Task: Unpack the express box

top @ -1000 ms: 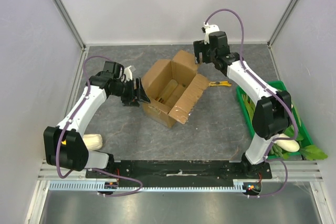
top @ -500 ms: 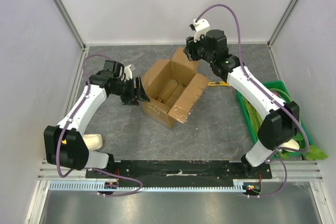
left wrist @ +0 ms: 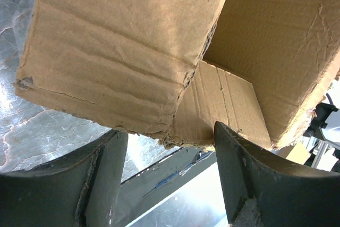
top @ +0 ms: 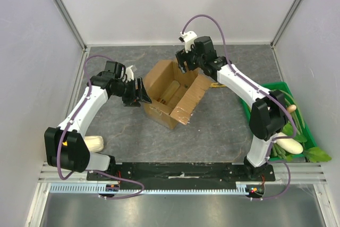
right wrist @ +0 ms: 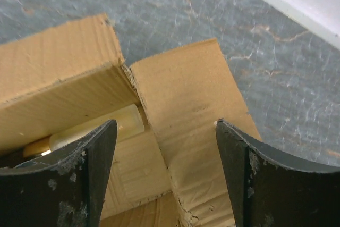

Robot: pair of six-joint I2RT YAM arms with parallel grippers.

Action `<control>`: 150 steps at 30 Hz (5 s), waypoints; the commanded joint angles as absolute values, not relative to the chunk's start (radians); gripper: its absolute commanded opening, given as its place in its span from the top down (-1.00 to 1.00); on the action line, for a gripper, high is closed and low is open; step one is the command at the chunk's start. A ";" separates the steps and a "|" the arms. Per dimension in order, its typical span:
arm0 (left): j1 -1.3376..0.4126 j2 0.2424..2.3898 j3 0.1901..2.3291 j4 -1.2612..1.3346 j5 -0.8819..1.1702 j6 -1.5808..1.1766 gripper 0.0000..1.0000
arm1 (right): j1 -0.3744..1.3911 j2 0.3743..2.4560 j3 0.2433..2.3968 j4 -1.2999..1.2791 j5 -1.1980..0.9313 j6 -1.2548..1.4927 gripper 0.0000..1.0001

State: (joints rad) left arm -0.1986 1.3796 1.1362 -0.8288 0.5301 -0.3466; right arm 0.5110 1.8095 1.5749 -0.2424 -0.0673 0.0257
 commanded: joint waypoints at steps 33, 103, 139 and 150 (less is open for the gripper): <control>-0.222 1.442 1.472 -0.854 0.030 -0.387 -0.44 | 0.695 1.796 1.591 -0.586 0.529 0.666 1.00; -0.309 1.481 1.505 -1.000 -0.425 -0.673 -0.77 | 0.583 1.655 1.359 -0.269 0.244 0.617 -0.67; -0.153 1.637 1.227 -0.486 0.353 -0.611 -0.03 | 0.646 2.078 1.701 -0.327 -0.389 0.397 0.38; -0.153 1.672 1.264 -0.485 0.342 -0.600 -0.04 | 0.629 1.945 1.551 -0.177 -0.405 0.475 0.35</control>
